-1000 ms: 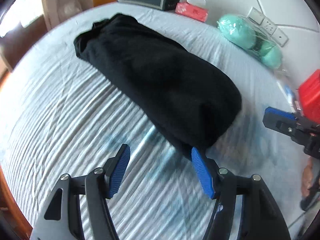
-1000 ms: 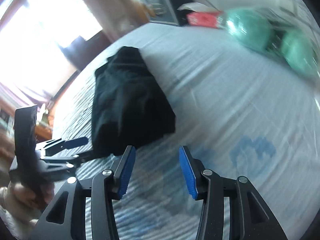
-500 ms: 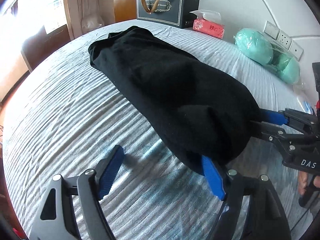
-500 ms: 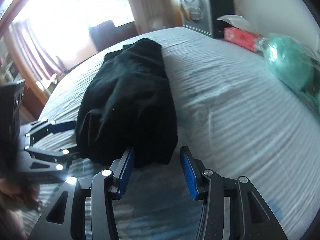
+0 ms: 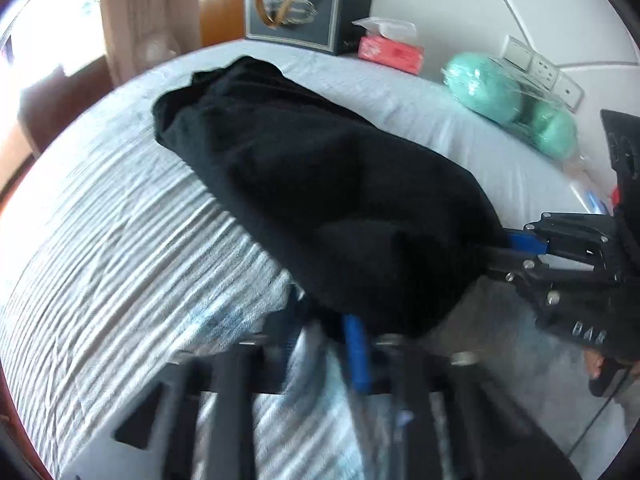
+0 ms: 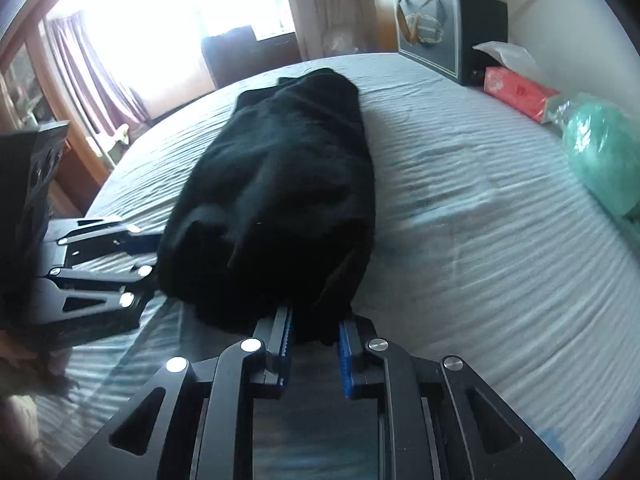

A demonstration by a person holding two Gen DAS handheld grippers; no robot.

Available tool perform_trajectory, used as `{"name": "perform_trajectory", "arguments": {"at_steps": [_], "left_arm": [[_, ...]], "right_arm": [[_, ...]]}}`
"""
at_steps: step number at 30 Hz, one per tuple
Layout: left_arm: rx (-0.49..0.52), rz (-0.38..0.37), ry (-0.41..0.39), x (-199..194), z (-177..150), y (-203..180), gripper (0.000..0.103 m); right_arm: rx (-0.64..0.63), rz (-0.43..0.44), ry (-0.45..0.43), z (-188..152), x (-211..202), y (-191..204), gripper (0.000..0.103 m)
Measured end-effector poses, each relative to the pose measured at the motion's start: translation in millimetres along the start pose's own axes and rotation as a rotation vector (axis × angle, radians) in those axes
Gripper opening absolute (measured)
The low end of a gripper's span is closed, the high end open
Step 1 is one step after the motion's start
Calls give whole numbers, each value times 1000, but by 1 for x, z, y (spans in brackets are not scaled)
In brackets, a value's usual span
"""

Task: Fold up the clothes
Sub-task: 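Grasp the rolled shirt end with the left tool while the right tool grasps, lift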

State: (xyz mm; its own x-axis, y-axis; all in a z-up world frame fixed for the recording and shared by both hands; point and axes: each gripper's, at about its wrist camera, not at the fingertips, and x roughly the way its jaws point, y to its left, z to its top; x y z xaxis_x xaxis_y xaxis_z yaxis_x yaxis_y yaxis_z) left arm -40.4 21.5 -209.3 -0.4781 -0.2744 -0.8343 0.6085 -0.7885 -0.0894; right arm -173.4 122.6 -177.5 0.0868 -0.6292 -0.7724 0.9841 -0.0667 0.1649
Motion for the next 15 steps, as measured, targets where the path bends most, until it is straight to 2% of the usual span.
{"name": "perform_trajectory", "arguments": {"at_steps": [4, 7, 9, 11, 15], "left_arm": [[22, -70, 34, -48, -16, 16, 6], [49, -128, 72, -101, -37, 31, 6], [48, -143, 90, -128, -43, 40, 6], [38, -152, 76, -142, -35, 49, 6], [15, -150, -11, -144, 6, 65, 6]], "right_arm": [[65, 73, -9, -4, -40, 26, 15], [79, 173, 40, -14, -74, 63, 15], [66, 199, 67, -15, -87, 85, 15], [52, 222, 92, -15, -98, 106, 15], [93, 214, 27, 23, -101, 101, 14]]}}
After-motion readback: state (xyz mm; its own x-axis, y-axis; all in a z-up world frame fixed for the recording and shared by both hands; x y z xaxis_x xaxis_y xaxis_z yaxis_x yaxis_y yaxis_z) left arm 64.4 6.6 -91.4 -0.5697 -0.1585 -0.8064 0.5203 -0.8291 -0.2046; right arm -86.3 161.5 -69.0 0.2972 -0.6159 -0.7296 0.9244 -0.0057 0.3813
